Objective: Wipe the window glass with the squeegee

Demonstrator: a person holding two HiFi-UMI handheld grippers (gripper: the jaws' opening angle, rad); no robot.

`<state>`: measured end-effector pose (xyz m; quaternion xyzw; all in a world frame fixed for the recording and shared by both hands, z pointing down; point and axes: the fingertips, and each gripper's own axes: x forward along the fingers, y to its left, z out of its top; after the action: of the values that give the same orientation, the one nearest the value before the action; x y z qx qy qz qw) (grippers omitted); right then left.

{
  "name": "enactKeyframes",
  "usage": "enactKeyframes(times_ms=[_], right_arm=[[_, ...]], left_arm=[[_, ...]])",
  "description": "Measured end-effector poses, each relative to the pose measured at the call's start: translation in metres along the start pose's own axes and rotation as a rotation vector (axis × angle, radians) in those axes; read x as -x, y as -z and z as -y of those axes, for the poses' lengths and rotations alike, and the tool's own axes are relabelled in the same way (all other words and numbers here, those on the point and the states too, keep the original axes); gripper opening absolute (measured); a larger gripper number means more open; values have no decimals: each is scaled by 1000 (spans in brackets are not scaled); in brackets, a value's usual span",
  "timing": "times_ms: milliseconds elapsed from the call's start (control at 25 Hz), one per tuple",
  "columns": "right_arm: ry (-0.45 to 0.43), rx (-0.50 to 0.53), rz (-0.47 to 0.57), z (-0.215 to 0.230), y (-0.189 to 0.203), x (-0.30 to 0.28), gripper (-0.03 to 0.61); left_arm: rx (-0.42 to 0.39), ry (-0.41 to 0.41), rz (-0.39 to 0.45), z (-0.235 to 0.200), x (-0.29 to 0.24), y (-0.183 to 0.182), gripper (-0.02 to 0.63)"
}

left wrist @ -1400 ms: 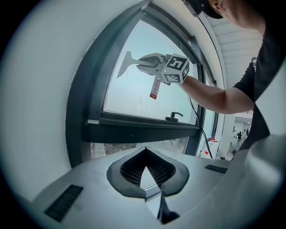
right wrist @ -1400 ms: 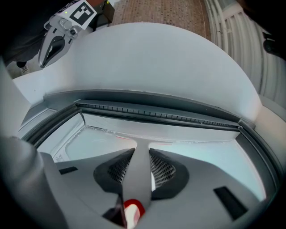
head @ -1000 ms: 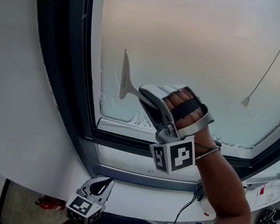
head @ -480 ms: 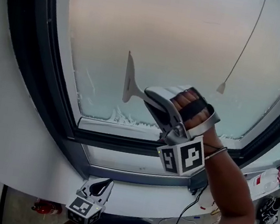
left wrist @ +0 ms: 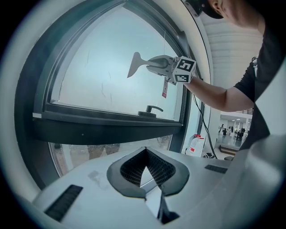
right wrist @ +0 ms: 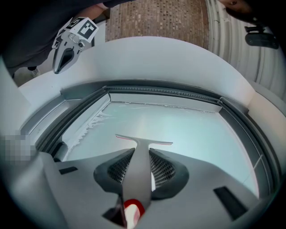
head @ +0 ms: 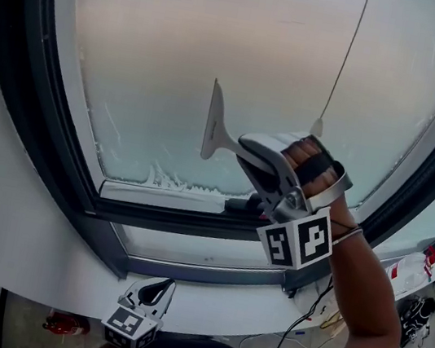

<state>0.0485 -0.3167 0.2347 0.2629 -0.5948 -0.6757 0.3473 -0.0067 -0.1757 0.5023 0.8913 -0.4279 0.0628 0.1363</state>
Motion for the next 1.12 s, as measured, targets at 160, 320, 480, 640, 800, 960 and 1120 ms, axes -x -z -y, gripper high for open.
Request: enactKeyframes(times_ms=[160,320,480,640,800,960,1120], right_arm=[[-4,7,-22,-1,18,13,87],[-3,9,-43,0,37,27,87],[-12,-9,-49,0,54,42,87],[-23,-15,-55,-1,69,53,87],[-30,4,-69,-2,82,63,87],[-32,21,-86,-2,94,71,87],[-32,24,-96,-2,102,77,87]], left_arm=[[-2,9,-12,9,-6,7,0],[3,-5,-21,17,-11,2,0],[-5,16,-10,29,-17,2,0],[-6,16,-12,38,-23,-2,0],[-26,46,-8,49,-31,6,0],[-28,58,-6,57,-37,6,0],[-33,58,-2,60,-39,4,0]])
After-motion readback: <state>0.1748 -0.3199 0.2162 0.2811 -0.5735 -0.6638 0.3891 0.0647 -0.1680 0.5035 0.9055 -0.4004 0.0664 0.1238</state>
